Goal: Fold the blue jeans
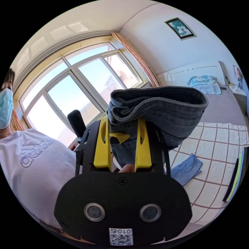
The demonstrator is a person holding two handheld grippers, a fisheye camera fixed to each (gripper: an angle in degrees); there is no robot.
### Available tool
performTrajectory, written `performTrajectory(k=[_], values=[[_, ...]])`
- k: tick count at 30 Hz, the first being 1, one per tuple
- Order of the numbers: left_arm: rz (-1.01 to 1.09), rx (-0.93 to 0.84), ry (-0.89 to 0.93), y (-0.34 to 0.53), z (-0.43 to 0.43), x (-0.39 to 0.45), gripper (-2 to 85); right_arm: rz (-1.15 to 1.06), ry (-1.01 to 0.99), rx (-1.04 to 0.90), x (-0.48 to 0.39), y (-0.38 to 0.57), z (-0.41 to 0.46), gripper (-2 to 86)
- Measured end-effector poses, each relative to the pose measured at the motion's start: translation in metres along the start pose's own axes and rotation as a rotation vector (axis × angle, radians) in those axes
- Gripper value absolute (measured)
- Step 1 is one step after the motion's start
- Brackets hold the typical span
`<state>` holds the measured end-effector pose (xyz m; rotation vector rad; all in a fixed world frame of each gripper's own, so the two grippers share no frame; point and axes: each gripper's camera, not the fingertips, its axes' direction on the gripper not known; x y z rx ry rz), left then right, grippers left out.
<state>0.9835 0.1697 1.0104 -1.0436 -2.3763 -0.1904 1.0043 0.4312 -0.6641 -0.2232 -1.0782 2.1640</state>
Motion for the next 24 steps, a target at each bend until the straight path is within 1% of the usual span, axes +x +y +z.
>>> performTrajectory(k=[4,5,9,11,13,16,18,20,22,24], values=[[-0.078,0.028,0.258,0.011,-0.011,-0.040,9.0,-0.098,0.013,-0.053,0.009,0.011,0.012,9.2],[-0.088,0.030,0.297,0.014,-0.013,-0.049,10.0,-0.128,0.022,-0.076,0.011,0.012,0.017,8.2],[-0.128,0.039,0.376,0.019,-0.022,-0.073,12.9,-0.204,0.084,-0.136,0.023,0.016,0.031,6.0],[-0.194,0.079,0.414,0.026,-0.029,-0.095,13.9,-0.223,0.075,-0.143,0.029,0.018,0.036,5.7],[-0.235,0.103,0.415,0.030,-0.036,-0.110,14.2,-0.237,0.047,-0.147,0.034,0.022,0.041,5.5],[-0.192,0.067,0.414,0.023,-0.049,-0.119,14.3,-0.265,0.022,-0.160,0.043,0.028,0.047,5.4],[-0.108,0.011,0.353,0.015,-0.058,-0.111,14.1,-0.270,-0.035,-0.193,0.053,0.031,0.054,5.4],[0.059,-0.093,0.206,0.003,-0.061,-0.086,13.3,-0.273,-0.032,-0.222,0.057,0.033,0.062,5.2],[0.117,-0.158,0.088,0.001,-0.061,-0.080,12.3,-0.279,-0.001,-0.260,0.062,0.034,0.069,4.9],[0.067,-0.141,0.171,0.009,-0.064,-0.096,11.0,-0.261,0.016,-0.284,0.071,0.035,0.069,4.3]])
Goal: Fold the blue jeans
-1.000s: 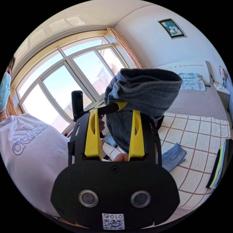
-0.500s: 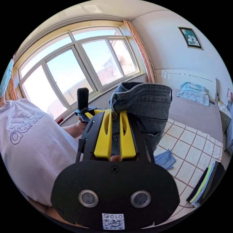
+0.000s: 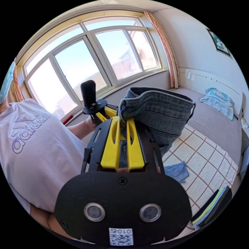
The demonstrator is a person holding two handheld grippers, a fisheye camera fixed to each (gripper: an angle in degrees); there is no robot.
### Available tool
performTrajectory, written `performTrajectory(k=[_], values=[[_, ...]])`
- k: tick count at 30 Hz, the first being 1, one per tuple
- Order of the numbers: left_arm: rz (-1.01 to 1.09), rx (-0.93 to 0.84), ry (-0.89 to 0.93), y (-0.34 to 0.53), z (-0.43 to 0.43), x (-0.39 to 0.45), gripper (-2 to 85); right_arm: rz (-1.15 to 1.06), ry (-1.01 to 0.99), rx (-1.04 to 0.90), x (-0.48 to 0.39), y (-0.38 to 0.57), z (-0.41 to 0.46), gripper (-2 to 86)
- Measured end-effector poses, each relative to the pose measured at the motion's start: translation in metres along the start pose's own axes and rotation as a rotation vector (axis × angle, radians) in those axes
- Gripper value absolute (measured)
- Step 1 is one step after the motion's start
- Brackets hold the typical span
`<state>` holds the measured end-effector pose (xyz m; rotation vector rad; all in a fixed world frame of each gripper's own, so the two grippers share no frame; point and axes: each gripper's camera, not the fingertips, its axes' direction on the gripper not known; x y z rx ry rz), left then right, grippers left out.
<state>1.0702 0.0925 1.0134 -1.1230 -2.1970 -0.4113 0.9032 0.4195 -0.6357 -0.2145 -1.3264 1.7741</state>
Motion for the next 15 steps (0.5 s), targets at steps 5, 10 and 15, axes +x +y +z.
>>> performTrajectory(k=[5,10,15], values=[[-0.162,0.190,0.374,0.055,-0.021,-0.061,7.0,0.019,0.013,0.018,0.007,0.020,-0.003,3.8],[-0.346,0.229,0.344,0.101,-0.045,-0.098,4.7,0.171,0.072,0.072,0.025,0.061,-0.025,4.0],[-0.492,0.226,0.220,0.134,-0.091,-0.131,3.6,0.386,0.285,0.105,0.049,0.114,-0.086,4.5]])
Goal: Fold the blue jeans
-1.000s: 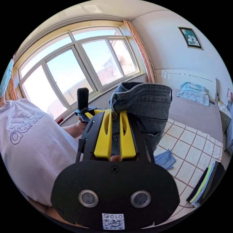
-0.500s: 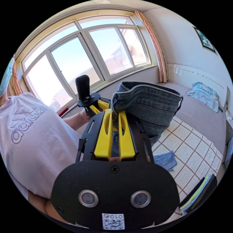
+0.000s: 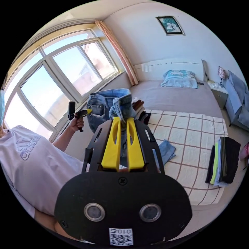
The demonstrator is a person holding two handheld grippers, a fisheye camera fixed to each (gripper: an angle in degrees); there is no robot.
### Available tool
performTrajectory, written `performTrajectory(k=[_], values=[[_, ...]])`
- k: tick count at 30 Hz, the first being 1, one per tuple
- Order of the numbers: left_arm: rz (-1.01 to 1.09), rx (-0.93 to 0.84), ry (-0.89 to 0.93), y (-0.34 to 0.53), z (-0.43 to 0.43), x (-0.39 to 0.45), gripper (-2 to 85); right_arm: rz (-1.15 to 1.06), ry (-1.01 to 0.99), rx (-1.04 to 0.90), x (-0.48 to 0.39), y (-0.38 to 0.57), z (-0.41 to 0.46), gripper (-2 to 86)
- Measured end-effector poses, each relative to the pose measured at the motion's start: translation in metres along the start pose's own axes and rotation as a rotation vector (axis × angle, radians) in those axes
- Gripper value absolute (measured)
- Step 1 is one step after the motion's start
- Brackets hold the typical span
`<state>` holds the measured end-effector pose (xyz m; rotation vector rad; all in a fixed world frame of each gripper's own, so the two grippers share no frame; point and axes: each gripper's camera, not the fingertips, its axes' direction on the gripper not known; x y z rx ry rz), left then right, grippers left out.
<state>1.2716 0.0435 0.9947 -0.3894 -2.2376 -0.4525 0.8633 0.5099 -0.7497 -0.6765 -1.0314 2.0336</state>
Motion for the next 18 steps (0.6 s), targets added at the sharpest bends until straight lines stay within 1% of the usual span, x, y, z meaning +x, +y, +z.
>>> performTrajectory(k=[2,4,6,8,9,11,15,17,18], values=[[0.040,-0.005,-0.038,-0.013,-0.021,0.010,3.2,0.021,0.050,0.030,0.013,-0.004,-0.024,4.5],[0.077,-0.006,-0.053,-0.030,-0.034,0.027,3.0,-0.005,0.096,0.075,0.016,-0.018,-0.053,4.4],[0.152,0.010,-0.062,-0.051,-0.045,0.056,2.9,-0.101,0.177,0.160,0.007,-0.045,-0.100,4.4],[0.291,0.067,-0.093,-0.080,-0.063,0.113,2.7,-0.180,0.232,0.239,-0.002,-0.067,-0.143,4.4],[0.320,0.090,-0.100,-0.086,-0.068,0.128,2.7,-0.228,0.248,0.298,-0.006,-0.081,-0.174,4.5],[0.413,0.197,-0.119,-0.106,-0.092,0.189,2.4,-0.297,0.260,0.386,-0.010,-0.099,-0.224,4.5],[0.506,0.339,-0.157,-0.116,-0.117,0.284,2.2,-0.457,0.232,0.540,-0.010,-0.134,-0.336,4.5],[0.558,0.408,-0.201,-0.112,-0.119,0.348,2.1,-0.519,0.213,0.578,-0.009,-0.144,-0.380,4.4],[0.567,0.421,-0.215,-0.111,-0.118,0.364,2.0,-0.553,0.203,0.595,-0.006,-0.149,-0.407,4.4]])
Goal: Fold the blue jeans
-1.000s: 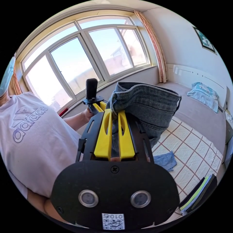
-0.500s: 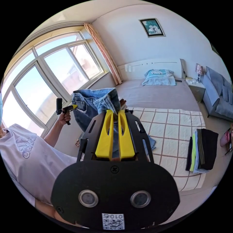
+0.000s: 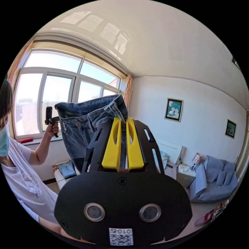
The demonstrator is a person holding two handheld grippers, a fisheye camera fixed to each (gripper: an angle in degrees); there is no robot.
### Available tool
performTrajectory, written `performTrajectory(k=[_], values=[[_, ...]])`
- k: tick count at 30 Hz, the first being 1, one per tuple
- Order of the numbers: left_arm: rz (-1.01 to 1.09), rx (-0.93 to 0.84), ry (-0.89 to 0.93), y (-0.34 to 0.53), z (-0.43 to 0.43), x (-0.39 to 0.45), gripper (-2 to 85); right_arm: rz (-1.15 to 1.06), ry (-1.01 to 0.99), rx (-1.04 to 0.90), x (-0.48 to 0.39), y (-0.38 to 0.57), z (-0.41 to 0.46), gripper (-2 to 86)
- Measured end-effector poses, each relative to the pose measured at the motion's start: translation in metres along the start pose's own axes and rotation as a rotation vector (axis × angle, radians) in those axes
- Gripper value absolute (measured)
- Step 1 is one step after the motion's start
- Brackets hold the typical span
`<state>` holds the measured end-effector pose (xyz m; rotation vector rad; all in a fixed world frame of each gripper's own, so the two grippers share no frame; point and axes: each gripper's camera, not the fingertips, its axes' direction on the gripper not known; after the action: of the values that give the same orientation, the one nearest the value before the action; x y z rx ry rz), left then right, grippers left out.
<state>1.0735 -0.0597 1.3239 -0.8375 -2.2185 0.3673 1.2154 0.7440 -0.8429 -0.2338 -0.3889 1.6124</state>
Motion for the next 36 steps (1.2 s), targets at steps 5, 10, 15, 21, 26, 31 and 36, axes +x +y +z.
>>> performTrajectory(k=[5,10,15,21,26,31,36], values=[[0.061,0.046,-0.080,-0.033,0.011,0.116,1.8,-0.050,-0.059,-0.011,0.057,-0.028,-0.039,4.4],[-0.002,-0.031,-0.074,-0.017,0.052,0.183,1.7,0.033,-0.150,-0.072,0.127,-0.014,-0.016,4.3],[-0.076,-0.069,0.034,0.021,0.117,0.236,1.7,0.167,-0.107,-0.052,0.178,-0.019,0.023,4.4],[-0.103,-0.010,0.173,0.079,0.168,0.287,1.6,0.133,-0.169,-0.003,0.168,-0.085,0.079,4.5],[-0.233,0.015,0.147,0.185,0.163,0.300,1.6,0.028,-0.274,-0.126,0.115,-0.116,0.187,4.6],[-0.489,-0.073,0.079,0.356,0.161,0.295,1.6,-0.135,-0.482,-0.413,0.019,-0.067,0.365,4.7],[-0.905,-0.195,-0.082,0.582,0.160,0.298,1.9,0.043,-0.704,-0.803,-0.092,0.098,0.554,4.5]])
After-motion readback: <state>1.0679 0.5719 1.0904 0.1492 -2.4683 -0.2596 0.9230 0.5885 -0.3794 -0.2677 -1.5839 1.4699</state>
